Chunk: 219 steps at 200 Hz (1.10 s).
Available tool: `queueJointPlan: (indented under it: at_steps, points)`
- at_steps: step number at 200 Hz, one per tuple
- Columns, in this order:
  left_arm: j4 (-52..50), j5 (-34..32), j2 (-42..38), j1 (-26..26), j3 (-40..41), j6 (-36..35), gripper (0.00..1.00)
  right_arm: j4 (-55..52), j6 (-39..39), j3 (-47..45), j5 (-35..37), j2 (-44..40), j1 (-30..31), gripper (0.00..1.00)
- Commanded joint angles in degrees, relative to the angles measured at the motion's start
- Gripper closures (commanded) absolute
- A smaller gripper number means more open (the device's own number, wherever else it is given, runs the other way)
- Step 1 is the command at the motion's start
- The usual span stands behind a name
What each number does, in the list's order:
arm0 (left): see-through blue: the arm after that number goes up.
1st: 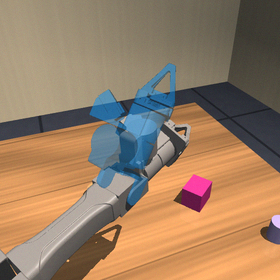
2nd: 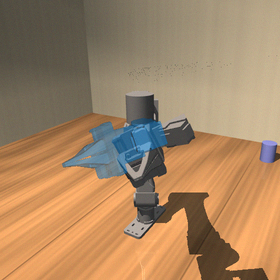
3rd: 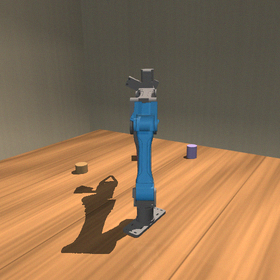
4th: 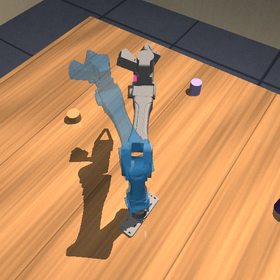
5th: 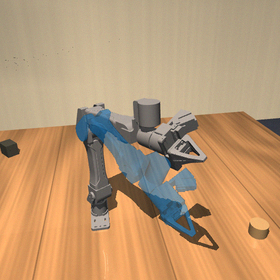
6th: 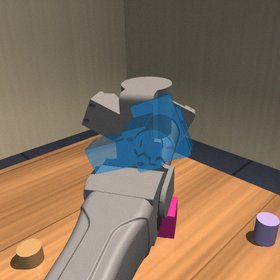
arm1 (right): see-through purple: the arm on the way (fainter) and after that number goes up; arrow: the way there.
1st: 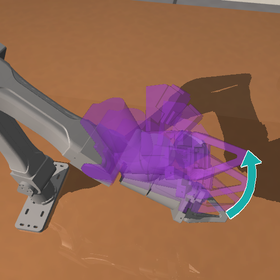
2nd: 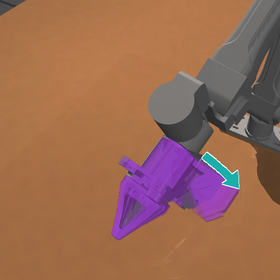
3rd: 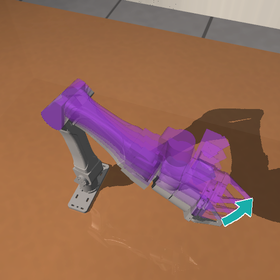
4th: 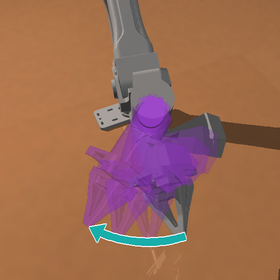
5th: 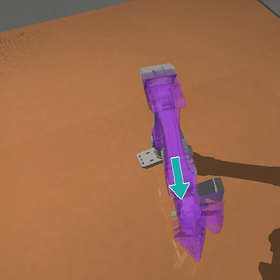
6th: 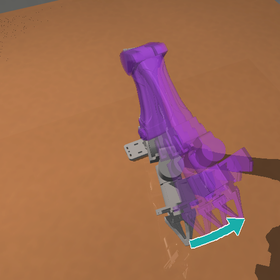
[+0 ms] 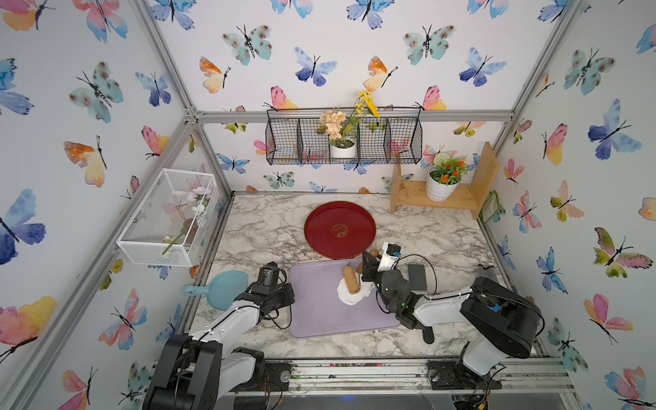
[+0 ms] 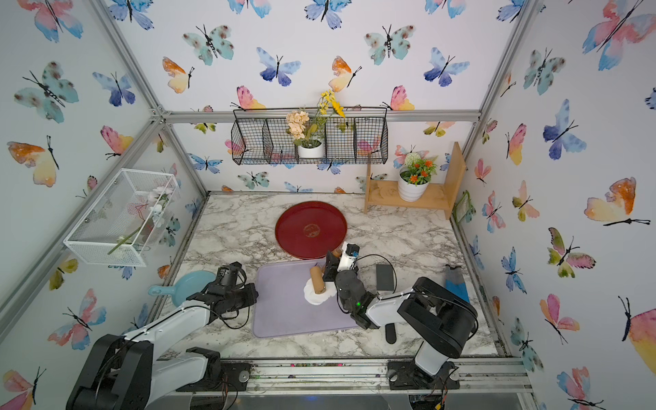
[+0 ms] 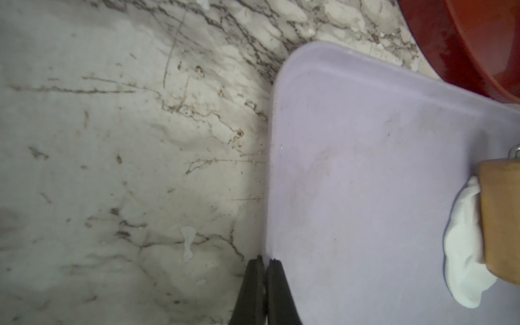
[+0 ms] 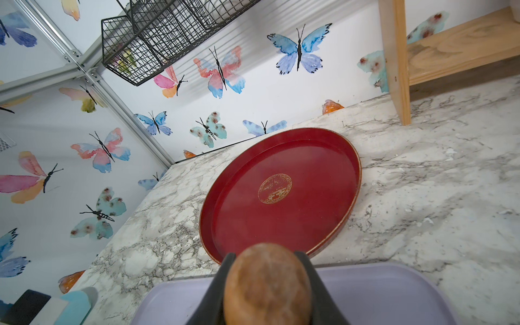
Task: Roll out the dumpling wrappers from the dough
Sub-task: Flatten out the dough on the work surface.
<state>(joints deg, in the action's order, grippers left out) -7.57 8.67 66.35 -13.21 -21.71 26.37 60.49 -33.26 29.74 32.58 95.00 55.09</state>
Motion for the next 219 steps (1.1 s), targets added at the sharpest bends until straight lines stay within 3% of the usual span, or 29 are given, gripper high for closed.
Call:
queueJointPlan:
  at_steps: [1,168,219]
  points:
    - [-0.2,2.0,-1.3,0.2,0.0,1.6,1.0,-12.5,1.2,-2.0,-3.7,4.0,1.4,0.98]
    - [-0.2,1.8,-1.4,0.2,0.0,1.7,1.0,-10.7,-0.8,1.9,-3.1,10.2,3.4,0.98]
    - [-0.1,1.7,-1.3,0.2,0.0,1.7,1.0,-9.8,0.5,1.6,1.7,5.5,3.4,0.98]
